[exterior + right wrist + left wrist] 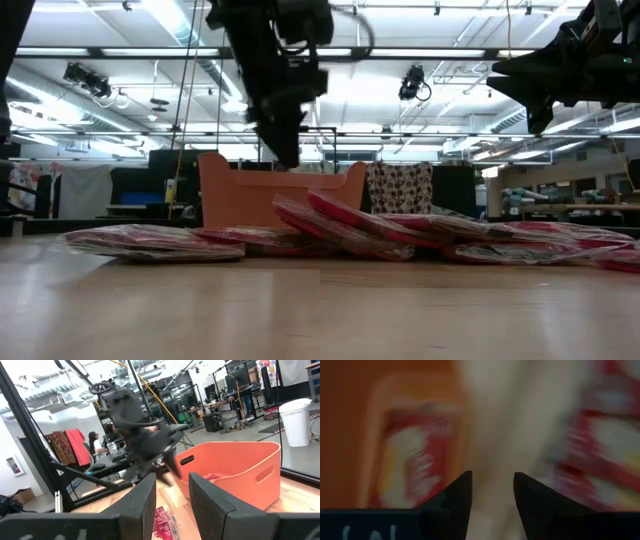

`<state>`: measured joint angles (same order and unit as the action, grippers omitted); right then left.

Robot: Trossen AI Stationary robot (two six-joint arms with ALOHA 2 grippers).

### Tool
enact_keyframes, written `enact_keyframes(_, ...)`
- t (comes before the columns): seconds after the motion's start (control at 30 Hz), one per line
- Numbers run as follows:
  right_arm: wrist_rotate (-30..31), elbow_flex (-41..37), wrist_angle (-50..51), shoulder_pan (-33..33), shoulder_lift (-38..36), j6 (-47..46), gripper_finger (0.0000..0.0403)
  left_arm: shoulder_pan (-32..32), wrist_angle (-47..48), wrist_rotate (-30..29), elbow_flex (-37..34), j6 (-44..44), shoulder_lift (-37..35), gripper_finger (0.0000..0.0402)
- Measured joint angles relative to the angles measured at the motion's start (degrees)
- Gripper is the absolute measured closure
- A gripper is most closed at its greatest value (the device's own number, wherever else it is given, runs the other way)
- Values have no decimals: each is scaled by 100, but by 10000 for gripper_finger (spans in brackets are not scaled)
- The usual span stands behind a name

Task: Sort popcorn bags into baskets
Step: Put the red popcorn bag into the orange bin

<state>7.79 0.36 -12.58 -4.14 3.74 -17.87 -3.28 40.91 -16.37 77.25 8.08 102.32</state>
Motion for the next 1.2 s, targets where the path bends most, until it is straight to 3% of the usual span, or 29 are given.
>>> enact_keyframes(0.17, 0, 0, 0, 2, -1, 0, 282, 661, 91, -124, 0, -1935, 67, 255)
enact_keyframes(0.3, 1, 0, 0, 1, 0, 0, 282, 1128, 88, -579, 0, -2472, 283, 235)
enact_keyframes(0.6, 1, -1, -20, 1, 0, -1, 282, 1729, 46, -1080, 0, -3578, 862, 150)
enact_keyframes(0.93, 1, -1, -27, 1, 1, 0, 282, 1955, -123, -1259, -2, -3550, 1106, 146)
enact_keyframes(1.2, 0, 0, -68, 2, 1, -2, 282, 2119, -417, -1211, 0, -3423, 1186, 209)
